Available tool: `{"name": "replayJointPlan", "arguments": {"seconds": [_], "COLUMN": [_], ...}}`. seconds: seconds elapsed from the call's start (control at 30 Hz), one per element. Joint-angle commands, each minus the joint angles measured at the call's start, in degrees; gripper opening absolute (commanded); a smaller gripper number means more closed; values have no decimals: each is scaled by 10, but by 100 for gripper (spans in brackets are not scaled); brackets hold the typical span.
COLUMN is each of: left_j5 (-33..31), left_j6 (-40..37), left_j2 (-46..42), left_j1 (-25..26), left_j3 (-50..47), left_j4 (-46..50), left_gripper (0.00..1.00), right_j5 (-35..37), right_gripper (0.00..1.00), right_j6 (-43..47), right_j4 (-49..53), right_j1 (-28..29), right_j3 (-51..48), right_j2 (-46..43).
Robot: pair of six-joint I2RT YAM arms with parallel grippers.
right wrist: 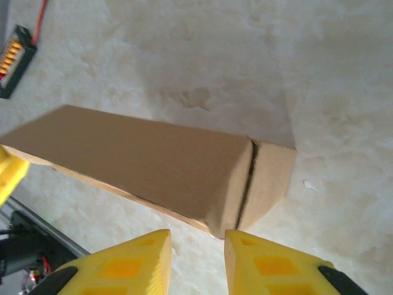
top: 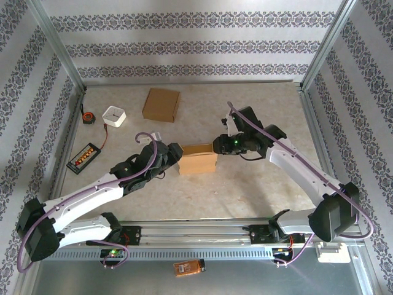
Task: Fold the paper box
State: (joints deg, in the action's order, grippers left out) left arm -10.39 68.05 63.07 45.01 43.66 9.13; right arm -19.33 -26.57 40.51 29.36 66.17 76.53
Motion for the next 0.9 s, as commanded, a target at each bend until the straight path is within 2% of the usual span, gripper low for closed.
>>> {"name": "replayJointPlan", "arguments": {"seconds": [0.0,0.2,0.33,0.5,0.67,0.77,0.87], "left_j5": [19,40,34,16,1,23,44], "left_j6": [16,30,18,-23,-41,-31,-15], "left_j2": [11,12,-14,-40,-30,-13,-4], "left_j1": [-11,-11,-11,-11,-25,-52,-70], "left_j3": [-24,-53,-45,6,33,30,12], "left_j4": [-12,-27,-24,10,18,10,-17], "left_gripper": [37,31,30,40,42,42,42], "right_j5": [20,5,-3,19,30,9,-8], "right_gripper": [28,28,36,45,55,55,50], "right_j6": [17,14,5,-3,-7,-9,-3], "right_j4": [2,3,13,13,2,-4,-5], "right_j1": [-2,0,0,-7,-21,-23,-23], "right_j3": [-19,-25,12,58,75,76,76], "right_j2": [7,2,-17,-34,-7,17,39]}}
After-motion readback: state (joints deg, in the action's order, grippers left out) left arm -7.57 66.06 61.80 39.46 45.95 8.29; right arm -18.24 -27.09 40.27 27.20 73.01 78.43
